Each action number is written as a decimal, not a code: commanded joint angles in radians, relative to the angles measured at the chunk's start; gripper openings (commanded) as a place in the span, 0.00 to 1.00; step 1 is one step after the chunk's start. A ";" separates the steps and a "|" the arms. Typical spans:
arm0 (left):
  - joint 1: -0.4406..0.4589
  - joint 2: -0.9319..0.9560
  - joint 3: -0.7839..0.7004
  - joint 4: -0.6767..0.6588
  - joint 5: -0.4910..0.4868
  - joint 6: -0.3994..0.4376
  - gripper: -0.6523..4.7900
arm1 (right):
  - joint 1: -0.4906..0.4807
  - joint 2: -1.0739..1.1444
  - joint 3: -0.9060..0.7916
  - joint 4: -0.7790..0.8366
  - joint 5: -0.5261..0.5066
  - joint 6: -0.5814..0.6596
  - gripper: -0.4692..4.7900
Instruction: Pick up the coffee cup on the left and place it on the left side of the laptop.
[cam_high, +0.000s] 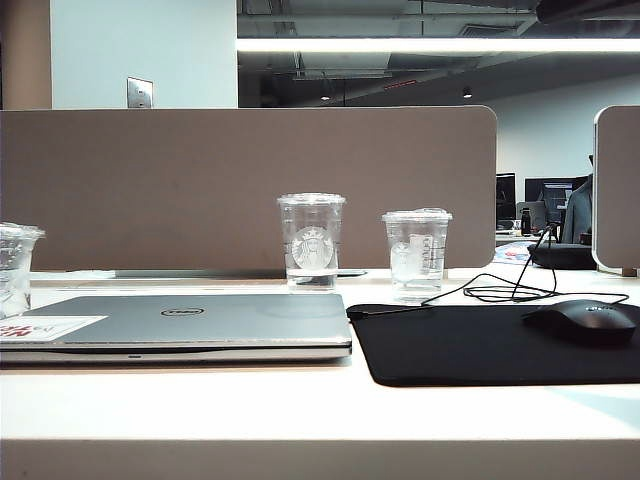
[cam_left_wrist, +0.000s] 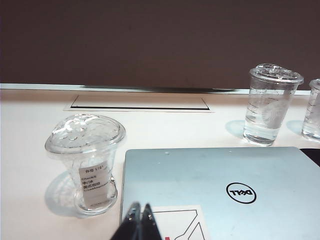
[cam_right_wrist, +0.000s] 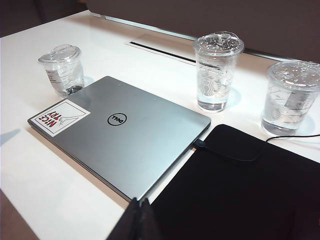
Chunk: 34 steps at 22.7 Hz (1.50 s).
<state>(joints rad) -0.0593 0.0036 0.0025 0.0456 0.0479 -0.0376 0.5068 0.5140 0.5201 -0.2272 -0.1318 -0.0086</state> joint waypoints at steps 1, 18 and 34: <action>0.002 0.000 0.004 0.007 -0.003 0.003 0.11 | -0.001 -0.001 0.007 0.017 -0.001 -0.003 0.09; 0.002 0.000 0.004 0.006 -0.002 0.003 0.11 | -0.391 -0.317 -0.318 0.269 0.203 -0.003 0.09; 0.002 0.000 0.004 -0.005 -0.003 0.003 0.11 | -0.490 -0.515 -0.519 0.304 0.234 0.002 0.09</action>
<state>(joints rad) -0.0589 0.0025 0.0025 0.0399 0.0444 -0.0376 0.0162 0.0013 0.0074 0.0456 0.1043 -0.0109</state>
